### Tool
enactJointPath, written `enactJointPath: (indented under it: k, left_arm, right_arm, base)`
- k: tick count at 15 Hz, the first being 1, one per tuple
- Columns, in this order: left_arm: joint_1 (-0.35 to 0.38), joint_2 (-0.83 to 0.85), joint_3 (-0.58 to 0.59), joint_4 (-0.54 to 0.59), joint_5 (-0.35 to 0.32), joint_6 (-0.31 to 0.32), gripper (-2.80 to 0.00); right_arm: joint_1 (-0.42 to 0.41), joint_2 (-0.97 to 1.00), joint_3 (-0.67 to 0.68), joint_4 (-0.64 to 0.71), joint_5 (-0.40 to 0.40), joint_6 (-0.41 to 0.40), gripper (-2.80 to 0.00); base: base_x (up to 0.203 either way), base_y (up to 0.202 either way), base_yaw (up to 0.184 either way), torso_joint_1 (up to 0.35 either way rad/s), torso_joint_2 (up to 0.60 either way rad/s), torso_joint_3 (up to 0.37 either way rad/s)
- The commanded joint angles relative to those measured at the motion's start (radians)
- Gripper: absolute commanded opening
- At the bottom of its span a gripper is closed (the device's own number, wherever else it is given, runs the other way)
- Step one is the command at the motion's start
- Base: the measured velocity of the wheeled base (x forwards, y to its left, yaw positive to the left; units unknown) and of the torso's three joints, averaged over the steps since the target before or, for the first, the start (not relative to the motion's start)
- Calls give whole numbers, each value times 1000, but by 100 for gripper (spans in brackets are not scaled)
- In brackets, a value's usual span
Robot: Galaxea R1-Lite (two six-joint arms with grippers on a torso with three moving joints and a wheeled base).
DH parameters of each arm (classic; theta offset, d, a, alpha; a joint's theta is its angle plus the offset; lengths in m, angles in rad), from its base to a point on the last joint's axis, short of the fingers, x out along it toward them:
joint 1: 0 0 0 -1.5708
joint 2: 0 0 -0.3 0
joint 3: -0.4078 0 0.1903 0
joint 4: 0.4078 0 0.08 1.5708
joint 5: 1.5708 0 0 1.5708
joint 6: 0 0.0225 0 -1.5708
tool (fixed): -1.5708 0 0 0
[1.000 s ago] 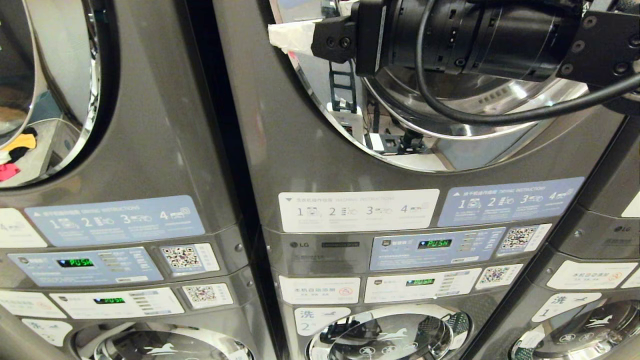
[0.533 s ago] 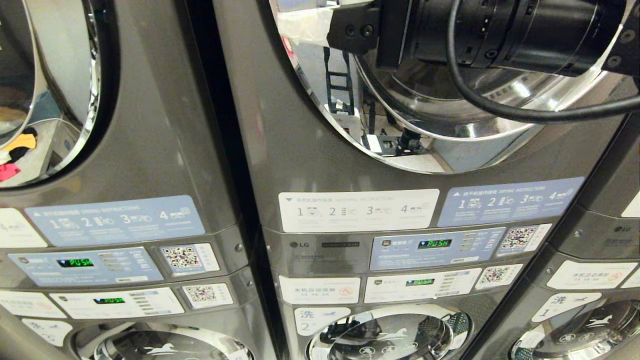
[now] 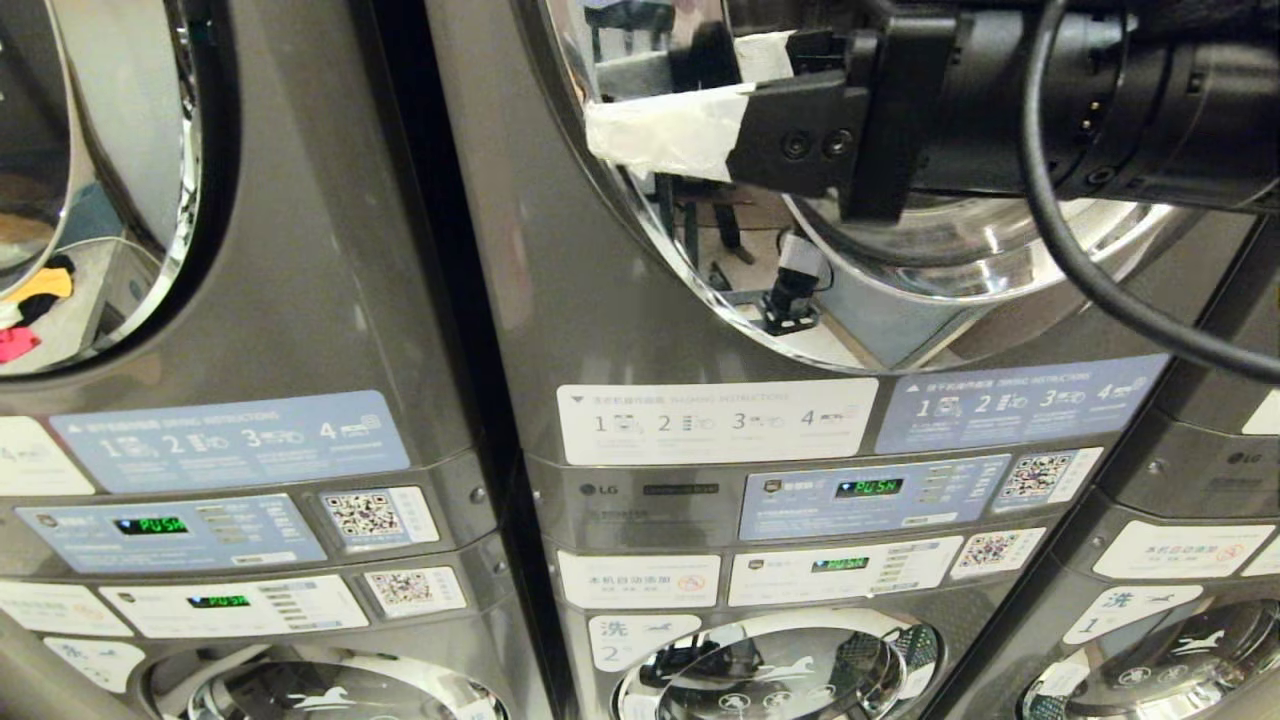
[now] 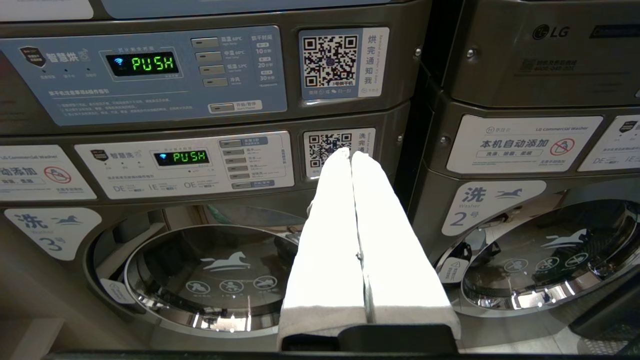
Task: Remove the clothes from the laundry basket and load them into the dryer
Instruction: Open the dryer
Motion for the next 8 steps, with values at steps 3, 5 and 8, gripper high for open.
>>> enactJointPath:
  k: [3, 5, 8]
  left_arm:
    - [0, 0, 1, 0, 0, 0, -280]
    - [0, 0, 2, 0, 0, 0, -280]
    - [0, 0, 2, 0, 0, 0, -280]
  right_arm:
    - [7, -147, 117, 5, 5, 9, 0]
    - [6, -220, 170, 5, 4, 16, 0]
    - [6, -342, 270, 7, 4, 27, 0]
  base:
    - [0, 0, 0, 0, 0, 0]
    - [0, 0, 0, 0, 0, 0]
    - [0, 0, 0, 0, 0, 0]
